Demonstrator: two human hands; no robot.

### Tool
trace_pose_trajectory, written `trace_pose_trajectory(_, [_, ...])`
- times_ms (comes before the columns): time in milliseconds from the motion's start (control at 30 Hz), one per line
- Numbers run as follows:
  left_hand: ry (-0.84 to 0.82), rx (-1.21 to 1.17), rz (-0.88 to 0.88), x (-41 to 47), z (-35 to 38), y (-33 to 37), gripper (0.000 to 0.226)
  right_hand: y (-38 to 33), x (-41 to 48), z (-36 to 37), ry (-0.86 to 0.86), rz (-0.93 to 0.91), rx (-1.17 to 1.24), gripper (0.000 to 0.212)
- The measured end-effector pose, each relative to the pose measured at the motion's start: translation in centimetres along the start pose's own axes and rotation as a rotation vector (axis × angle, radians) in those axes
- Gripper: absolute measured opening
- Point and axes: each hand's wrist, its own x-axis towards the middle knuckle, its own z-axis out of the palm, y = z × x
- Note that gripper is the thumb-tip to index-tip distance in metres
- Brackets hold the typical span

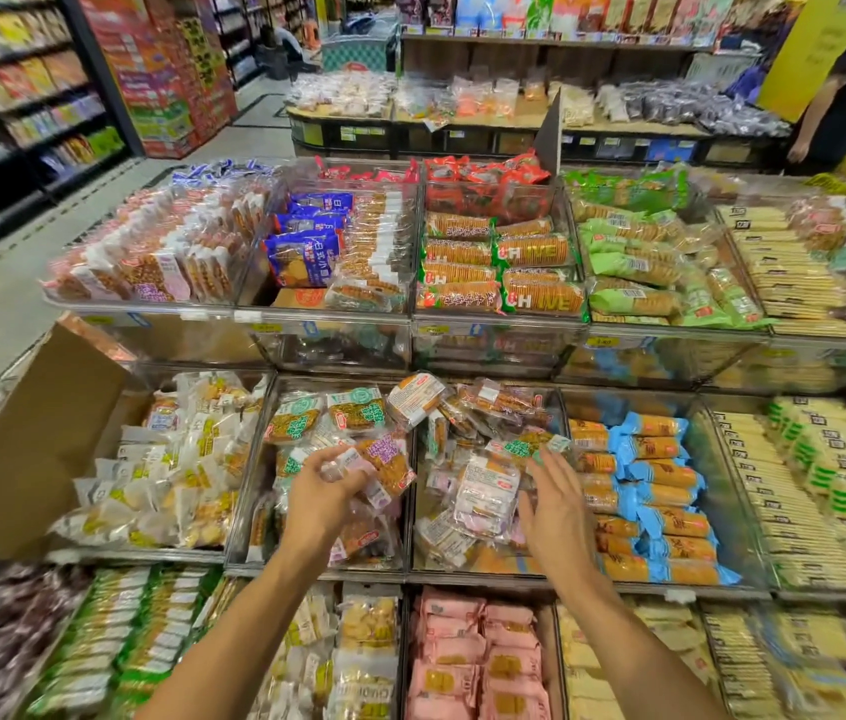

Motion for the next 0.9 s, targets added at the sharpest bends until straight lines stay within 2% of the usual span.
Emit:
trace_pose_trajectory(67, [0.069,-0.037,-0.041,0.0,-1.0,-0.4,0.047,-0.1,-0.1,0.3,-0.004,-0.089,-0.124,0.050])
trace_pose_trajectory(167, [0.155,-0.096,-0.065,-0.3,-2.4,-0.9,0.027,-0.1,-0.6,1.2,-0.014,-0.281,-0.247,0.057])
trace_pose_trajectory(267, [0.189,-0.133,-0.087,-0.7,-3.8,-1.3,0.021,-0.6,-0.5,2.0,-0.122,-0.433,-0.332,0.065])
trace_pose_trajectory(400, [0.163,-0.147,-0.095,-1.2,-4.9,-1.7,0.021,-1.5,-0.1,2.7,-0.309,-0.390,-0.430,0.108])
trace_pose_trajectory(467, [0.153,-0.138,-0.092,-1.5,-4.8,-1.8,0.021,-2.0,-0.2,2.5,-0.309,-0.388,-0.437,0.104])
trace_pose_trajectory(533, [0.138,-0.109,-0.081,-1.7,-4.3,-1.9,0.017,-2.3,-0.4,2.2,-0.255,-0.395,-0.410,0.081])
trace_pose_trajectory(600, [0.120,-0.090,-0.073,-1.9,-3.7,-2.0,0.014,-2.1,-0.6,2.2,-0.169,-0.395,-0.300,0.057])
trace_pose_trajectory(667, [0.079,-0.087,-0.079,-2.2,-2.9,-2.1,0.018,-2.3,-0.9,1.7,-0.078,-0.328,-0.081,0.041])
trace_pose_trajectory(800, [-0.049,-0.095,-0.091,-2.9,-1.3,-2.0,0.022,-3.7,-0.7,-0.9,-0.066,0.042,0.442,0.012])
trace_pose_trajectory(900, [-0.132,-0.108,-0.066,-3.3,0.0,-2.0,0.020,-4.7,-0.1,-2.3,-0.086,0.302,0.829,0.014])
